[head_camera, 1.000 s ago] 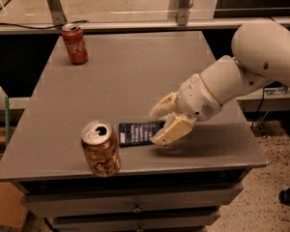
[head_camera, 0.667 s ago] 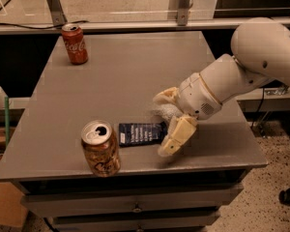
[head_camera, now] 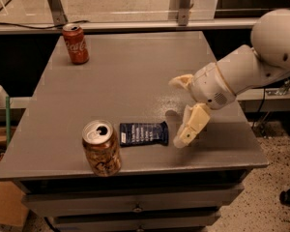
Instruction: Move rxbar blueberry near orange can
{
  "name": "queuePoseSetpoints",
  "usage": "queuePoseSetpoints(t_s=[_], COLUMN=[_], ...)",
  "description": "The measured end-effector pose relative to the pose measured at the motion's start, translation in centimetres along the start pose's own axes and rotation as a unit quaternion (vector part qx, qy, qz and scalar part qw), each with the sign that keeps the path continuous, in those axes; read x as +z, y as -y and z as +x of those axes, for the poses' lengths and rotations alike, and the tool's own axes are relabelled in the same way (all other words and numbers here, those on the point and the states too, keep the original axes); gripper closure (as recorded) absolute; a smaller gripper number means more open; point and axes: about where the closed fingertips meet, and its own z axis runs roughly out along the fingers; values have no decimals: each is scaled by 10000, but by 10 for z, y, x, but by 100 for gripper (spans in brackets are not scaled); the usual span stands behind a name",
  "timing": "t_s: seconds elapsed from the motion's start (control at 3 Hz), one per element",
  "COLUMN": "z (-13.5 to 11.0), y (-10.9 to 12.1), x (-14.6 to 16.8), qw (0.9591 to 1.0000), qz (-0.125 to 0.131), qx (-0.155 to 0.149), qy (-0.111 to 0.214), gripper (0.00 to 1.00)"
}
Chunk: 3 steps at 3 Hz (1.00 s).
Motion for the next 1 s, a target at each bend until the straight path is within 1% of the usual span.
queuePoseSetpoints(t_s=[0.33,0.67,1.0], z=[2,0,-6], y=[35,57,61], x=[-52,-103,-114], qw=[9970,9907,9891], qz=[735,1278,1390], qx=[107,130,77], qy=[222,438,480], gripper=[0,0,0])
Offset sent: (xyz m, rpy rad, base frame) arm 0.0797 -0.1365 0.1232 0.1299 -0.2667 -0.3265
